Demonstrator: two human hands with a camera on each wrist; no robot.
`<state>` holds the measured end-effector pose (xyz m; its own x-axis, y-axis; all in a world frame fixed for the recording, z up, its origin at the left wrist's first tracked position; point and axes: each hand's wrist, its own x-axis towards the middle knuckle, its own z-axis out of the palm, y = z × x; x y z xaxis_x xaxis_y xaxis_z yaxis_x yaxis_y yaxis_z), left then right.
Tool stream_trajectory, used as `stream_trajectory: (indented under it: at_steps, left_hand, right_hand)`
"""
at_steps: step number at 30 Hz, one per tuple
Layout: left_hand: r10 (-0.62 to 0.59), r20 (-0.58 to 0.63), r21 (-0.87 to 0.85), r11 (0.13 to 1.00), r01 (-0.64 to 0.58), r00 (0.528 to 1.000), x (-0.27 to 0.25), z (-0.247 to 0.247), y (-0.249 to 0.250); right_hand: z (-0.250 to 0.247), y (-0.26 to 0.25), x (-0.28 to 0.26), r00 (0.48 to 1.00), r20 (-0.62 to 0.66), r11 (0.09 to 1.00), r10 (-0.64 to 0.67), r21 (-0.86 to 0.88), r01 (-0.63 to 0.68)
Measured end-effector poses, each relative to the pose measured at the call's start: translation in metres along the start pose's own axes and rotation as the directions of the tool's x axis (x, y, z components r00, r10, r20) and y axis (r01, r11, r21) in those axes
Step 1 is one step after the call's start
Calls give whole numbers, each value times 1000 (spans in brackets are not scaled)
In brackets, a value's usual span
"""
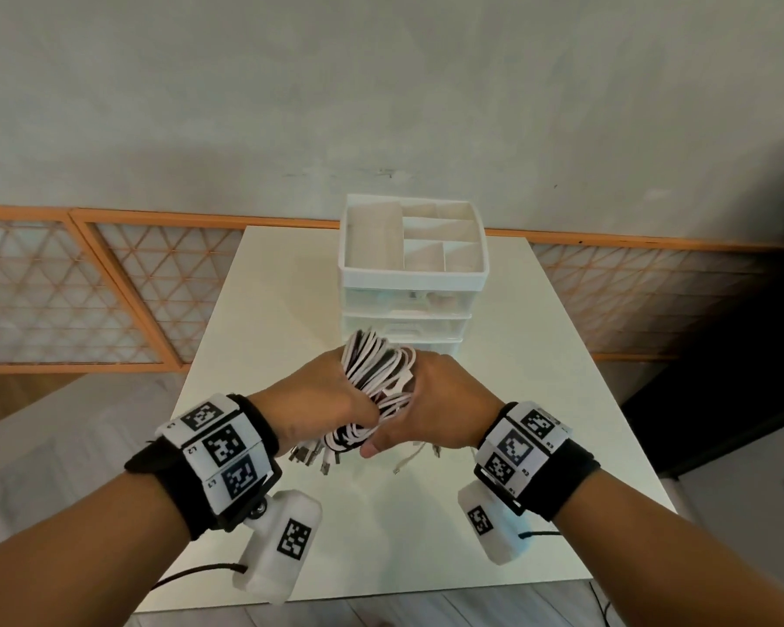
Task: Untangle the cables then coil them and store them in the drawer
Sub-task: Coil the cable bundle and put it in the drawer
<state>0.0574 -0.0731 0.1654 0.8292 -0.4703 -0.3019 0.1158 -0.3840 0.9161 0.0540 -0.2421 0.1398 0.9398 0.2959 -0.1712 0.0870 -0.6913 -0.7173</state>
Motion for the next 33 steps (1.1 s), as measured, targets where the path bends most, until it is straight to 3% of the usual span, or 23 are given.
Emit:
stream_trajectory:
  at_steps: [5,10,14,19,24,29,33]
  left_hand:
    - [80,-116,-45,995,-85,990,1,3,-1]
    - [97,-94,-36,994,-101,991,1,4,-1]
    - [11,-49,-246,969,-23,999,3,4,-9]
    - [10,72,-579,814,34,997,0,3,-8]
    - [-5,95,-557,829,57,995,1,2,-13]
    - [-44,-66,-568,823,-1,997,5,1,-14]
    - [-5,-7,-564,826,0,1000,4,1,-7]
  right_hand:
    - [-6,8,1,998,21,959,55,276,-58]
    - [-16,0,2,997,4,958,72,278,-70]
    - [-11,-8,1,998,-18,997,-60,53,61]
    - [-12,-18,-5,989,4,987,-148,-55,148]
    - [-13,-16,0,991,30,992,-128,2,128]
    - [-24,-9,-2,997,-49,964,-63,256,73]
    - [-28,-15,-7,982,-132,972,-134,176,156]
